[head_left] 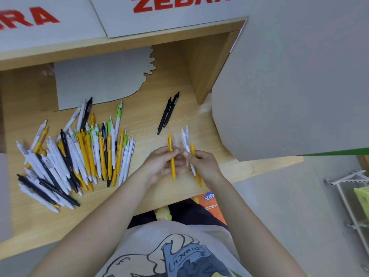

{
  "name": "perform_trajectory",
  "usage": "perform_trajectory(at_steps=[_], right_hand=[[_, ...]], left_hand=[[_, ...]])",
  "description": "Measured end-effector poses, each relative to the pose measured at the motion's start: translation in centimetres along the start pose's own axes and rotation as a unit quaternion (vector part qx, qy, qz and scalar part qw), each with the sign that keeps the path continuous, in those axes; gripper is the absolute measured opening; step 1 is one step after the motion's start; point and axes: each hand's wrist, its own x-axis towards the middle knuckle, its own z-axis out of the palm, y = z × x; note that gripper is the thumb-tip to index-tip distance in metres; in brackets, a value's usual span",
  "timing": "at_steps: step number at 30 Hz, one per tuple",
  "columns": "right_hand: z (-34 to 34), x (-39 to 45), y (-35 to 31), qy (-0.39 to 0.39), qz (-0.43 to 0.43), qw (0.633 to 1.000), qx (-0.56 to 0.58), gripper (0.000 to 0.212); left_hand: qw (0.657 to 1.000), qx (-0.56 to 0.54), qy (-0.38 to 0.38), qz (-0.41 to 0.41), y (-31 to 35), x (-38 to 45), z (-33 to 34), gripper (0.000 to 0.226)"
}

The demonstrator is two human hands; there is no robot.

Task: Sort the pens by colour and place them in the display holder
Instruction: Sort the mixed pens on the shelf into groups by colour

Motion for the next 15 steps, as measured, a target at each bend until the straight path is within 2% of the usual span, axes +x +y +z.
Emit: perform_trajectory(at_steps=[3,6,10,15], right_hand=[[-0.3,0.6,-0.3,0.097,0.007,0.995,-0.028,0.04],[-0.2,1.4,-0.7,0.128,-0.005,0.991,-0.039,0.046],[-0.7,1.8,-0.9,0.121,-0.008,0.99,-0.073,0.041],[-2.1,1.4,-0.7,0.122,-0.035,0.987,-0.097,0.033]], left_hand=[[0.996,0.025,0.08,0.018,0.0,0.5,-0.5,0.02],[0.991,0.048,0.119,0.042,0.1,1.2,0.2,0.017],[0.989,0.066,0.118,0.06,0.7,2.5,1.6,0.019],[0.992,0.073,0.082,0.054,1.4,3.2,3.2,0.019]])
